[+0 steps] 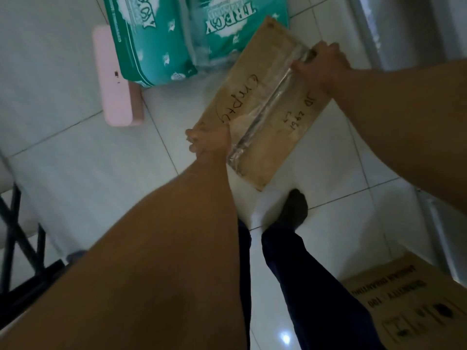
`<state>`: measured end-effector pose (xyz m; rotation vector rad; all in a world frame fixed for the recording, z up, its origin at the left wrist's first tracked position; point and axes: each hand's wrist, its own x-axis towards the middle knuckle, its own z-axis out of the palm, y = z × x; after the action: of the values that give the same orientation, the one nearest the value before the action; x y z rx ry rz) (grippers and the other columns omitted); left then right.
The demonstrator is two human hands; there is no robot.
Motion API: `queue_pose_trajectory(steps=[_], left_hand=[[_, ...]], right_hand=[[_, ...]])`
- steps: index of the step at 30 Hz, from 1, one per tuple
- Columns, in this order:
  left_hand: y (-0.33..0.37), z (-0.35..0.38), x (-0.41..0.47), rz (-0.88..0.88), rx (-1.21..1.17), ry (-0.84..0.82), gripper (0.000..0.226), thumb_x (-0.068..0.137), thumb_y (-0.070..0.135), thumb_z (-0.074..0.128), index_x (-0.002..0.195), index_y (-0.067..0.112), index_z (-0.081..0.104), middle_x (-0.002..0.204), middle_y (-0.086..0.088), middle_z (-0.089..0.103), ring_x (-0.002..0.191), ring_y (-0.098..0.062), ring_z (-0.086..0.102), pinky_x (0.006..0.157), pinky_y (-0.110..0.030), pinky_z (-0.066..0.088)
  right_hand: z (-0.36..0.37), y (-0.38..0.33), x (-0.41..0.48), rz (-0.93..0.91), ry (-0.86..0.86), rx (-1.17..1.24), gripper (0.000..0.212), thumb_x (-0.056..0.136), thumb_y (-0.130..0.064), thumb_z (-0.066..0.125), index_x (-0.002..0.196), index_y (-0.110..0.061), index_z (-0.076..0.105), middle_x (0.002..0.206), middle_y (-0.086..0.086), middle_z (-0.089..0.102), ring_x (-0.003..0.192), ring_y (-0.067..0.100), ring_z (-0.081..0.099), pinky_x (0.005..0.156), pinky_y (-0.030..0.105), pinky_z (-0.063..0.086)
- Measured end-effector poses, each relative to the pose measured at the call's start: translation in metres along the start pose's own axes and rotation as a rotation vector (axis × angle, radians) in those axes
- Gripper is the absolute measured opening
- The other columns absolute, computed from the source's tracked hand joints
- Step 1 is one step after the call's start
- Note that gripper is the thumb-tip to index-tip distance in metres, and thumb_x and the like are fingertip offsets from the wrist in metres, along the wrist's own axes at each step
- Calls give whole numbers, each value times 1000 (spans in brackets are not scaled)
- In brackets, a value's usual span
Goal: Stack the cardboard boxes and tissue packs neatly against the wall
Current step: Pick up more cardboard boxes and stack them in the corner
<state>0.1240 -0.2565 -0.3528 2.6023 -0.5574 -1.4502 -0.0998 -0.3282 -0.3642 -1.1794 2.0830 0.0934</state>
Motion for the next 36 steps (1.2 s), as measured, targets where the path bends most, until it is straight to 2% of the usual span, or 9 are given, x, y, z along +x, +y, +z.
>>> queue_pose_trajectory(steps=[7, 9, 12, 15, 20, 23, 28, 34, 36], left_hand=[[14, -22, 10, 192, -88, 34, 97, 83, 53, 54, 155, 19, -1, 157, -14, 25, 138, -36, 38, 111, -50, 37], [19, -25, 19, 183, -109, 30, 92, 84, 53, 54, 155, 17, 6, 156, -14, 28, 137, -35, 39, 111, -50, 37], [23, -23, 27, 169, -80, -60, 74, 80, 54, 53, 141, 13, 40, 139, -11, 50, 121, -31, 54, 105, -48, 44], [24, -20, 24, 140, -149, -88, 84, 71, 56, 56, 141, 14, 37, 132, -9, 53, 116, -29, 57, 102, -47, 46], [25, -29, 15, 225, -170, -109, 96, 65, 65, 56, 145, 17, 31, 134, -8, 53, 120, -29, 54, 105, -52, 42], [40, -38, 0, 282, -142, -71, 99, 62, 70, 54, 145, 19, 33, 138, -7, 51, 123, -28, 52, 106, -52, 40], [76, -65, -45, 388, -27, -42, 106, 59, 77, 52, 148, 21, 33, 144, -8, 45, 131, -32, 44, 110, -54, 34], [114, -109, -97, 507, -9, -123, 116, 42, 100, 46, 139, 37, 41, 141, 3, 52, 130, -28, 48, 107, -57, 37], [131, -127, -140, 555, 2, -159, 101, 56, 93, 48, 139, 37, 40, 143, 4, 49, 131, -27, 47, 109, -56, 34]], right_hand=[[-5, 20, -3, 97, -150, 71, 85, 86, -65, 48, 149, -11, 30, 148, 18, 39, 132, 37, 44, 106, 47, 40], [-1, 32, -5, 112, -232, 95, 84, 87, -67, 44, 149, -11, 33, 148, 16, 42, 130, 34, 47, 105, 43, 42], [12, 48, -9, 119, -271, 288, 82, 86, -69, 47, 146, -15, 38, 144, 9, 48, 125, 29, 52, 100, 38, 43], [22, 53, -13, 157, -284, 543, 94, 70, -82, 54, 144, -25, 42, 139, 2, 54, 119, 26, 58, 103, 45, 46], [22, 57, -23, 98, -434, 740, 53, 93, -61, 46, 128, -24, 57, 111, 1, 69, 96, 18, 69, 67, 26, 57], [12, 55, -41, 89, -448, 805, 50, 95, -58, 44, 125, -21, 59, 105, 0, 70, 87, 13, 69, 57, 20, 56], [-30, 45, -72, 68, -405, 911, 59, 89, -65, 48, 130, -25, 59, 113, 2, 71, 97, 18, 72, 65, 25, 59], [-108, 27, -137, 57, -267, 1030, 65, 78, -73, 57, 127, -30, 63, 115, 6, 72, 101, 27, 71, 90, 50, 55], [-137, 22, -169, 61, -201, 1035, 61, 80, -71, 56, 124, -30, 64, 113, 6, 72, 100, 28, 71, 92, 51, 54]])
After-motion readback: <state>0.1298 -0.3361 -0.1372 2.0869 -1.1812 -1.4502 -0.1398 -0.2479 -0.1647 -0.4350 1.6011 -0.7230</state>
